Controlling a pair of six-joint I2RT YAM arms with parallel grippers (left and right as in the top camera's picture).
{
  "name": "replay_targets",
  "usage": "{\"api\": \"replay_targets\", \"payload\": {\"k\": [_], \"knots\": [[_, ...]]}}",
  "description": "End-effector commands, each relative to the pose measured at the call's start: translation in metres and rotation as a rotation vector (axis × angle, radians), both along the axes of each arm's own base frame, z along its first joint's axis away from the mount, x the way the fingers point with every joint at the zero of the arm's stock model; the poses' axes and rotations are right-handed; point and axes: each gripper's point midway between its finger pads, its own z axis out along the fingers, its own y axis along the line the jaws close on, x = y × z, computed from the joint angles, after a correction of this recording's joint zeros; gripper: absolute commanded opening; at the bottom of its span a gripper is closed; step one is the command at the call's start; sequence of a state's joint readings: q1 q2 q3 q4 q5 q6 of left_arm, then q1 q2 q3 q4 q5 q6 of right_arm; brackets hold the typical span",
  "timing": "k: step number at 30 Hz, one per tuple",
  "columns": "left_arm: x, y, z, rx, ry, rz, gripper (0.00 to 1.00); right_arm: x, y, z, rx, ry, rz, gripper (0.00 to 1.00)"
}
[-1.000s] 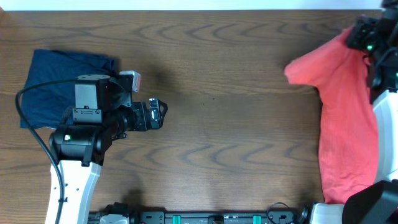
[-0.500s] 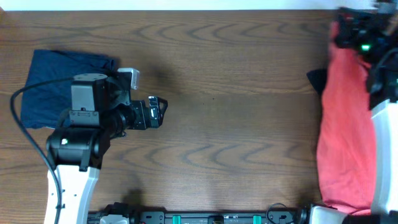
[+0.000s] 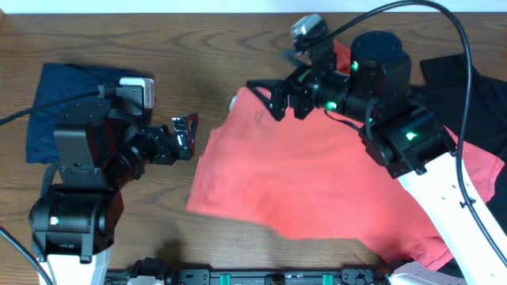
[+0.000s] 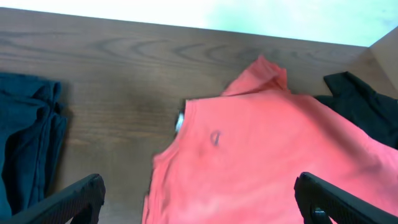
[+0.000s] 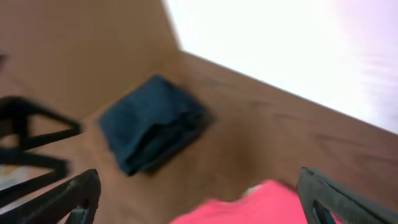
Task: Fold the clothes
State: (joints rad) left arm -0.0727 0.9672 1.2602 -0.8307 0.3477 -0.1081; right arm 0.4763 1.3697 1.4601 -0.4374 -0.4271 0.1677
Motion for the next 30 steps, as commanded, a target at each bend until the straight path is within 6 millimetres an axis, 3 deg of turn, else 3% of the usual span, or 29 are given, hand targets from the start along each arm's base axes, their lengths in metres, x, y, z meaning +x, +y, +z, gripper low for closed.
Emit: {"api": "replay_targets", "payload": {"k": [1,5,11,14,20,21,25,30], "knots": [[0.006,0.004,-0.002,0.007,0.016,0.022,0.98,0.019,-0.041,0.015,-0.02,-0.053,-0.158,0.99],[0.016,-0.007,-0.03,0.028,0.12,-0.02,0.98,0.025,-0.078,0.019,-0.021,-0.039,-0.249,0.99],[0.037,-0.049,-0.105,0.131,0.338,-0.195,0.98,0.023,-0.116,0.013,-0.026,0.024,-0.346,0.98],[0.052,-0.064,-0.145,0.154,0.436,-0.235,0.98,0.021,-0.123,0.003,-0.044,0.068,-0.364,0.96],[0.108,-0.084,-0.219,0.158,0.466,-0.247,1.0,0.017,-0.131,-0.013,-0.077,0.134,-0.387,0.93],[0.116,-0.086,-0.23,0.156,0.46,-0.247,0.96,0.017,-0.131,-0.014,-0.079,0.138,-0.388,0.92],[0.143,-0.094,-0.26,0.148,0.422,-0.248,0.84,0.018,-0.131,-0.019,-0.086,0.154,-0.388,0.91],[0.164,-0.1,-0.281,0.141,0.373,-0.247,0.83,0.018,-0.131,-0.029,-0.101,0.189,-0.387,0.9]]}}
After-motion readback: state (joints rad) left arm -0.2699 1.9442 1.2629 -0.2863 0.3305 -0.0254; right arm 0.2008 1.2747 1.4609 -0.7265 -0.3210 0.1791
